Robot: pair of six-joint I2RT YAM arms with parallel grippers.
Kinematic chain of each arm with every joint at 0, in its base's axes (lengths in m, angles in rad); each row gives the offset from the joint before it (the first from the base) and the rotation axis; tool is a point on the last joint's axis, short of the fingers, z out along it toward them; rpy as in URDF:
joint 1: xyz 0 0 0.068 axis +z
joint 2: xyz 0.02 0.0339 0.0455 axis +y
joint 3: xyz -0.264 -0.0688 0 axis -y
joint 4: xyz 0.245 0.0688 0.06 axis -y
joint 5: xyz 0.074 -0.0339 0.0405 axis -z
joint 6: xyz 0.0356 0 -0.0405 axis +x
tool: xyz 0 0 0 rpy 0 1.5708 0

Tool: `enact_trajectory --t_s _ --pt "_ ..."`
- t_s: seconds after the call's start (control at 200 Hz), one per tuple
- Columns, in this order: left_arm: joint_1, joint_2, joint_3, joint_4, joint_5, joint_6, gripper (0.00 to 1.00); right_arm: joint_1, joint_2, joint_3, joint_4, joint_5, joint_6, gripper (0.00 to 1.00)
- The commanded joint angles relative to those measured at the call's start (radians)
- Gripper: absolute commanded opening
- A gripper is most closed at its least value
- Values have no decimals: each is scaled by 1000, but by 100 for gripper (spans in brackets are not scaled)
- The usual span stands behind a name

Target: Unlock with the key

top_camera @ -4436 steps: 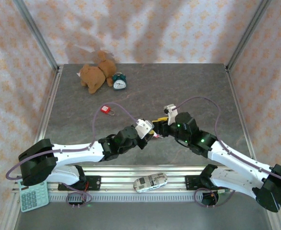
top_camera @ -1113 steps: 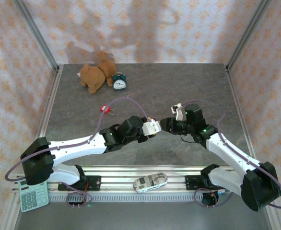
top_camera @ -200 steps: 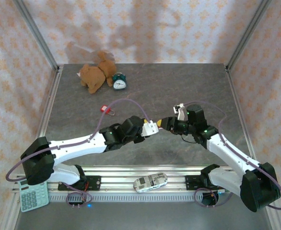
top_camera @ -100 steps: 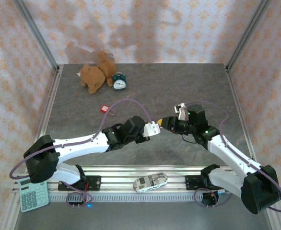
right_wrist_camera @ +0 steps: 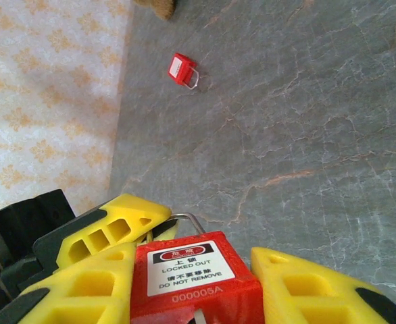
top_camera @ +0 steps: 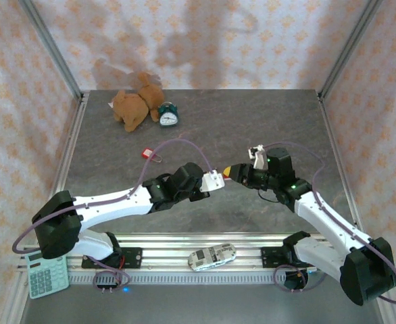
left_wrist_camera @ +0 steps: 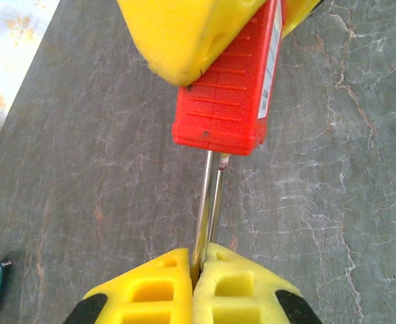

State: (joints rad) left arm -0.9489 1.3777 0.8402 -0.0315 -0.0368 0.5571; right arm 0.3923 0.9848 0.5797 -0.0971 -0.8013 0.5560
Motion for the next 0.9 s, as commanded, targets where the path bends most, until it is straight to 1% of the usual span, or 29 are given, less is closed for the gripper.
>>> enact_trajectory --t_s 0.0,0.03,0.055,0.09,0.14,0.195,0.245,0.345,0.465,0.541,0.641,0.796,0.891 --pt "20 -54 -17 -54 -92 -27 2 -25 -11 8 -26 31 -5 23" --pt "20 -57 -17 -57 -93 -32 8 -24 -10 9 -25 30 -4 23" --pt "20 -61 -14 -61 -95 -38 15 -24 -8 9 -22 27 -5 23" --pt "21 -63 -12 -66 -95 -48 28 -25 -5 11 -17 18 -3 23" --pt "20 -65 -6 -71 -98 -60 40 -25 2 17 -12 7 -2 23" --pt "20 -69 -3 -67 -106 -71 49 -26 8 21 -10 0 -1 23" --pt "19 -71 2 -59 -116 -75 53 -25 11 22 -2 -2 5 23" --pt "8 -69 18 -45 -131 -76 58 -24 19 17 24 -16 23 23" --pt "-39 -50 37 -5 -130 -42 60 -9 36 13 49 -24 31 22" --pt "-77 -30 35 63 -151 -15 60 9 41 12 62 -22 26 22" --pt "-104 4 37 137 -133 -1 60 32 42 12 73 -21 21 22" --pt "-111 48 50 178 -120 1 58 43 32 15 66 -24 17 22" --pt "-110 68 52 196 -136 3 56 50 29 15 61 -31 11 22"
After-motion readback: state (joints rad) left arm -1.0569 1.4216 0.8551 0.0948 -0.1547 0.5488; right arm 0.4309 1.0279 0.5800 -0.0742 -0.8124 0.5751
